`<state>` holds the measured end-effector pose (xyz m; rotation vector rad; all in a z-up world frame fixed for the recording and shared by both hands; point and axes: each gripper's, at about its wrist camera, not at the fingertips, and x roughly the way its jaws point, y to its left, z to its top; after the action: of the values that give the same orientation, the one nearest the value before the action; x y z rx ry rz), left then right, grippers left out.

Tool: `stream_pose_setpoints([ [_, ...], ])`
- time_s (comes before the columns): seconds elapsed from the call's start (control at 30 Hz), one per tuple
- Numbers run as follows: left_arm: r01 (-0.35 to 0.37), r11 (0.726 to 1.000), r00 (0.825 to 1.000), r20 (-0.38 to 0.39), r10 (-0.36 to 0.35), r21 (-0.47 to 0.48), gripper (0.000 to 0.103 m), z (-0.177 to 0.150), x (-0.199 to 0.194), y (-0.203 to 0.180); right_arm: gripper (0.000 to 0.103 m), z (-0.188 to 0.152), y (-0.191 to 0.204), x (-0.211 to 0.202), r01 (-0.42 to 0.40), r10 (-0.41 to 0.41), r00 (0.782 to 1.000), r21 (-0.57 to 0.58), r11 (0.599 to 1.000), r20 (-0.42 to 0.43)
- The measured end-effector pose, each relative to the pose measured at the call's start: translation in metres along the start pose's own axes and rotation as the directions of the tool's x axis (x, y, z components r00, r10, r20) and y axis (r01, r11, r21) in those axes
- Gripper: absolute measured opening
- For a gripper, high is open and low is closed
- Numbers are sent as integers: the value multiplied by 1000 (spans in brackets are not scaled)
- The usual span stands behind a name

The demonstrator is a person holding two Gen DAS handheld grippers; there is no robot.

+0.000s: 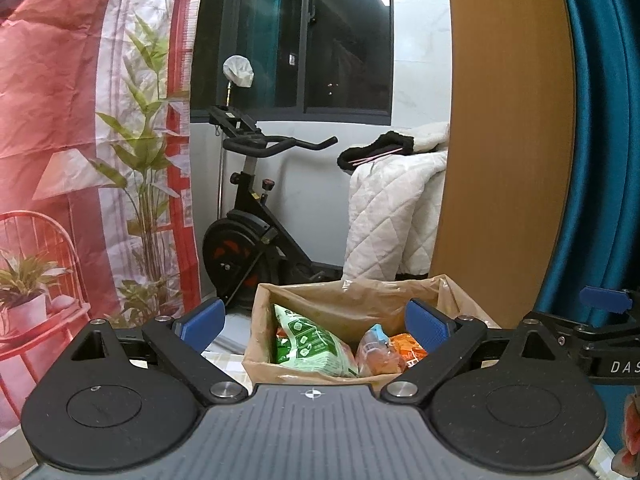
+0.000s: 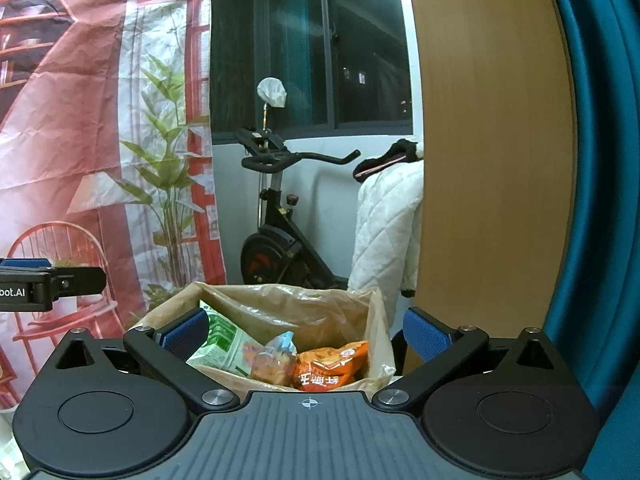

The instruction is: Organize snacks

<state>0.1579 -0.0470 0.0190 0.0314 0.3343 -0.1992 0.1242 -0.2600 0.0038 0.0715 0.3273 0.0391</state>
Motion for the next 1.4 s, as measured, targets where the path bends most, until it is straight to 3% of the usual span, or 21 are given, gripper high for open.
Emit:
stream_pose_setpoints([
  [1.4, -35, 999, 999, -9, 35, -33, 98, 0, -1, -11, 102, -3, 2, 3, 0, 0, 1000, -1, 1000, -9],
])
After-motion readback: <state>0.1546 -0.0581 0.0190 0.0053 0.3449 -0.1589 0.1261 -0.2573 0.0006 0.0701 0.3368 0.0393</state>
